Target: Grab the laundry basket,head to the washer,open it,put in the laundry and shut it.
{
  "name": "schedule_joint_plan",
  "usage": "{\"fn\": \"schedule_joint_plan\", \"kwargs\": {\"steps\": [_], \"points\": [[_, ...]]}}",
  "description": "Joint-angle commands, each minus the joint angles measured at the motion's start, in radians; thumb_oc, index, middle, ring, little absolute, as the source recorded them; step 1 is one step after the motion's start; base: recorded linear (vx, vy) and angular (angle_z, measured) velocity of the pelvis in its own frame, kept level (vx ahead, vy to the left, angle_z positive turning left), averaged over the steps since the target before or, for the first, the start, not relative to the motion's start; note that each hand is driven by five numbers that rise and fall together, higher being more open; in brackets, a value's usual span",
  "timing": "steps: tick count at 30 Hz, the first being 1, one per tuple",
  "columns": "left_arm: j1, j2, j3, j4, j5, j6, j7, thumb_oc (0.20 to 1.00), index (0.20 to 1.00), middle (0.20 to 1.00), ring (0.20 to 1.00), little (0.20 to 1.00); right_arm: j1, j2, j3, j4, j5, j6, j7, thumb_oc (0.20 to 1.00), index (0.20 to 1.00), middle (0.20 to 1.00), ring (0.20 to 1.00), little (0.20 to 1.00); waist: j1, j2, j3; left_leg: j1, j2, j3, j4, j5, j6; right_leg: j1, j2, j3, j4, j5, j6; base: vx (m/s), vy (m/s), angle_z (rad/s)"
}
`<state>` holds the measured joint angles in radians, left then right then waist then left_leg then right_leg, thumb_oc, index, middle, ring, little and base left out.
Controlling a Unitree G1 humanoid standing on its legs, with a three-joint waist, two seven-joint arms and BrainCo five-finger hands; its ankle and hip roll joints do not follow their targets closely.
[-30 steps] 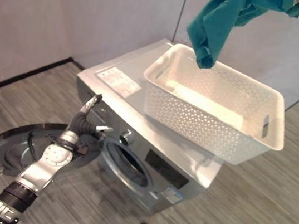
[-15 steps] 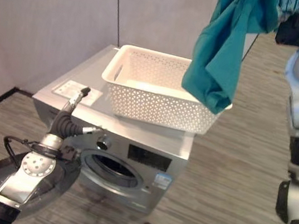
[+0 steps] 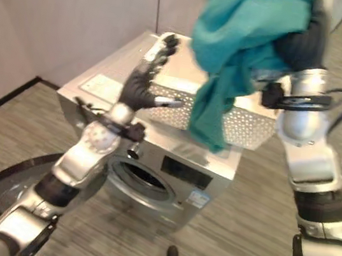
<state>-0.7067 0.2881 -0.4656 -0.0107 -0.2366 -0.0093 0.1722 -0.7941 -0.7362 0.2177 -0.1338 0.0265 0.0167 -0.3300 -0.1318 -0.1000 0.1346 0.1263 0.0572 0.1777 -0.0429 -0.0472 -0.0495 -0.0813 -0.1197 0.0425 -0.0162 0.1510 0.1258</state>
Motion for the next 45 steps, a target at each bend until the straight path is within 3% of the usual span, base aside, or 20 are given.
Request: {"fn": "schedule_joint_plan", "kwargs": {"steps": [1,8,19,32,33,34,35,36,37,39,45], "points": [[-0.011,0.020,-0.016,0.022,-0.071,-0.007,0.022,1.000,1.000,1.000,1.000,1.000,-0.113,0.010,-0.053,0.009,0.056,-0.017,0.001,0.200,0.200,0.200,0.200,0.200,0.023,-0.008,-0.089,-0.003,-0.041,-0.039,0.013,-0.100,0.085,-0.013,-0.069,-0.018,0.049,-0.005,0.087,0.02,-0.038,0.00],[-0.173,-0.074,-0.084,0.192,-0.100,0.012,0.048,1.000,1.000,1.000,1.000,1.000,-0.141,0.020,0.022,-0.009,0.092,-0.013,0.037,0.200,0.200,0.200,0.200,0.200,0.007,0.008,-0.101,0.019,-0.021,-0.040,-0.018,-0.082,0.072,-0.008,-0.058,-0.021,0.060,-0.035,0.079,0.00,-0.013,0.01],[-0.299,-0.149,-0.087,0.292,-0.144,0.007,0.118,1.000,1.000,1.000,1.000,1.000,-0.126,0.000,0.056,-0.035,0.144,-0.032,0.034,0.200,0.200,0.200,0.200,0.200,-0.009,0.021,-0.117,0.035,0.001,-0.047,-0.018,-0.082,0.057,0.012,-0.046,-0.030,0.057,-0.067,0.063,0.01,-0.009,0.02],[-0.328,-0.154,-0.082,0.269,-0.200,-0.030,0.166,1.000,1.000,1.000,1.000,1.000,-0.064,0.035,0.158,-0.084,0.278,-0.069,0.092,0.200,0.200,0.200,0.200,0.200,-0.029,0.042,-0.126,0.050,0.008,-0.031,-0.039,-0.068,0.045,0.016,-0.041,-0.026,0.060,-0.077,0.059,0.00,0.000,0.00],[-0.322,-0.146,-0.077,0.263,-0.194,-0.038,0.170,0.887,0.887,0.887,0.887,0.887,-0.063,0.032,0.176,-0.094,0.302,-0.080,0.104,0.200,0.200,0.200,0.200,0.200,-0.036,0.047,-0.128,0.056,0.010,-0.026,-0.042,-0.074,0.045,0.017,-0.038,-0.023,0.061,-0.083,0.062,0.03,0.001,-0.02],[-0.322,-0.146,-0.077,0.263,-0.194,-0.038,0.170,0.887,0.887,0.887,0.887,0.887,-0.063,0.032,0.176,-0.094,0.302,-0.080,0.104,0.200,0.200,0.200,0.200,0.200,-0.036,0.048,-0.128,0.058,0.010,-0.026,-0.041,-0.075,0.045,0.018,-0.037,-0.023,0.061,-0.084,0.062,0.00,0.000,0.00],[-0.317,-0.139,-0.072,0.256,-0.202,-0.046,0.176,0.200,0.200,0.200,0.200,0.200,-0.061,0.026,0.189,-0.094,0.331,-0.082,0.113,0.200,0.200,0.200,0.200,0.200,-0.042,0.050,-0.128,0.059,0.011,-0.020,-0.042,-0.074,0.044,0.016,-0.036,-0.021,0.060,-0.082,0.062,0.00,0.000,0.00],[-0.310,-0.134,-0.068,0.250,-0.201,-0.049,0.176,0.200,0.200,0.200,0.200,0.200,-0.065,0.022,0.199,-0.091,0.351,-0.088,0.119,0.200,0.200,0.200,0.200,0.200,-0.042,0.051,-0.128,0.059,0.011,-0.016,-0.042,-0.074,0.044,0.014,-0.034,-0.019,0.059,-0.081,0.062,0.00,0.000,0.00],[-0.303,-0.126,-0.065,0.240,-0.193,-0.052,0.179,0.200,0.200,0.200,0.200,0.200,-0.065,0.007,0.204,-0.089,0.371,-0.093,0.123,0.351,0.351,0.351,0.351,0.351,-0.043,0.050,-0.129,0.060,0.012,-0.013,-0.042,-0.073,0.042,0.014,-0.034,-0.019,0.058,-0.080,0.062,-0.01,-0.014,-0.04],[-0.293,-0.130,-0.058,0.234,-0.189,-0.060,0.188,0.200,0.200,0.200,0.200,0.200,-0.067,-0.023,0.219,-0.086,0.399,-0.093,0.134,1.000,1.000,1.000,1.000,1.000,-0.046,0.048,-0.131,0.059,0.014,-0.011,-0.043,-0.072,0.040,0.014,-0.033,-0.017,0.055,-0.080,0.061,-0.01,-0.014,-0.04],[-0.282,-0.123,-0.054,0.217,-0.150,-0.069,0.200,0.200,0.200,0.200,0.200,0.200,-0.067,-0.110,0.235,-0.073,0.494,-0.115,0.134,1.000,1.000,1.000,1.000,1.000,-0.057,0.044,-0.135,0.057,0.016,-0.008,-0.044,-0.070,0.034,0.017,-0.032,-0.018,0.048,-0.080,0.059,0.00,0.000,0.00]]}}
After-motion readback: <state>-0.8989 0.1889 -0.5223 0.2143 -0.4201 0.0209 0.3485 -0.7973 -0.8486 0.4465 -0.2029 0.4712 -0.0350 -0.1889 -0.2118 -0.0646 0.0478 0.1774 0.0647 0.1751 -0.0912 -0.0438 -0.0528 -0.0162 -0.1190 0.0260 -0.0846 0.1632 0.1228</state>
